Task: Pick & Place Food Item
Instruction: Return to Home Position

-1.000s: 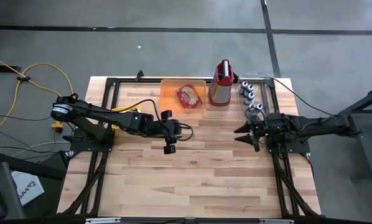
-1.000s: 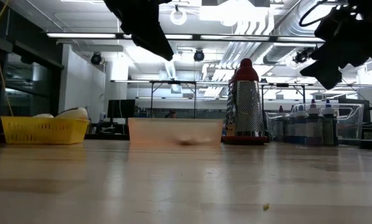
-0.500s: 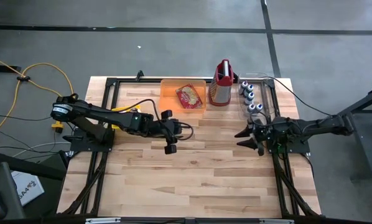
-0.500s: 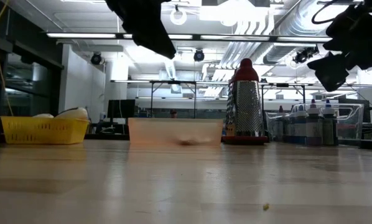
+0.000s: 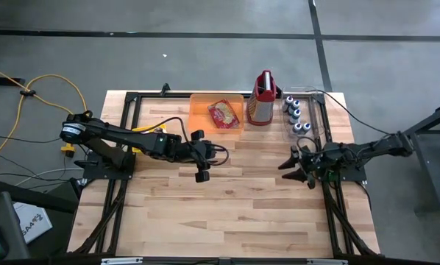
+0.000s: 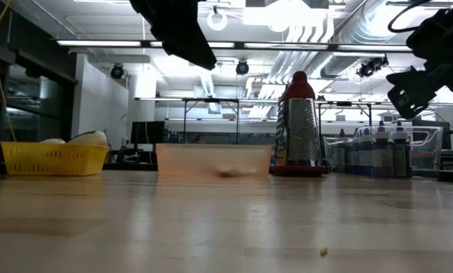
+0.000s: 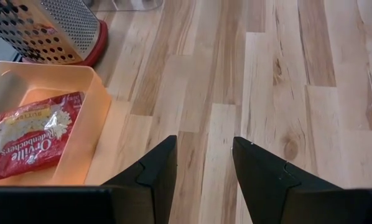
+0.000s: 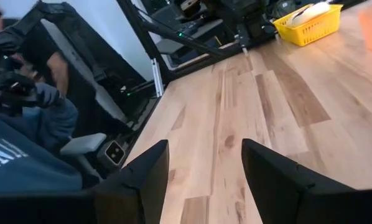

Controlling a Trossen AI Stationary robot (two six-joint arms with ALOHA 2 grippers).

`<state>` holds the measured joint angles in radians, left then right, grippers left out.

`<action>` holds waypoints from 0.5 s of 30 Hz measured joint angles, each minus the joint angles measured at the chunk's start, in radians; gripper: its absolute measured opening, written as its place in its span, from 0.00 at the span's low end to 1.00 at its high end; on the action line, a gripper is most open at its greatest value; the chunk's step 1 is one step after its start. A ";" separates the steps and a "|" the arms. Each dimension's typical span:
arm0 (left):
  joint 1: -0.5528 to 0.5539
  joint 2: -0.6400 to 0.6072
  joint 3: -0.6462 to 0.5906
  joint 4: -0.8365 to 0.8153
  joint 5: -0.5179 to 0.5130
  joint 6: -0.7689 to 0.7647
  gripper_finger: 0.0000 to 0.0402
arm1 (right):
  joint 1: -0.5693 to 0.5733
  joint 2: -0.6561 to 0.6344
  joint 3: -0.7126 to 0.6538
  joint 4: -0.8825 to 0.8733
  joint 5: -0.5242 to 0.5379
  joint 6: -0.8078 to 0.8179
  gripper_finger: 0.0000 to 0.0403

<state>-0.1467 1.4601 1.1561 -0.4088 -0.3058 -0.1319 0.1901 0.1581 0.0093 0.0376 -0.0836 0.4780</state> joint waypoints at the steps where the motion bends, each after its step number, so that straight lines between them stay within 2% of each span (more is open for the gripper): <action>1: 0.000 0.000 0.000 0.000 0.000 -0.001 0.37 | 0.006 0.001 0.000 -0.001 -0.001 0.001 0.47; 15: 0.000 0.000 0.000 0.006 0.003 -0.019 0.37 | 0.020 0.002 -0.001 -0.021 0.059 -0.007 0.47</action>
<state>-0.1467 1.4601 1.1561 -0.4026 -0.3030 -0.1509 0.2096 0.1596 0.0085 0.0166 -0.0242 0.4710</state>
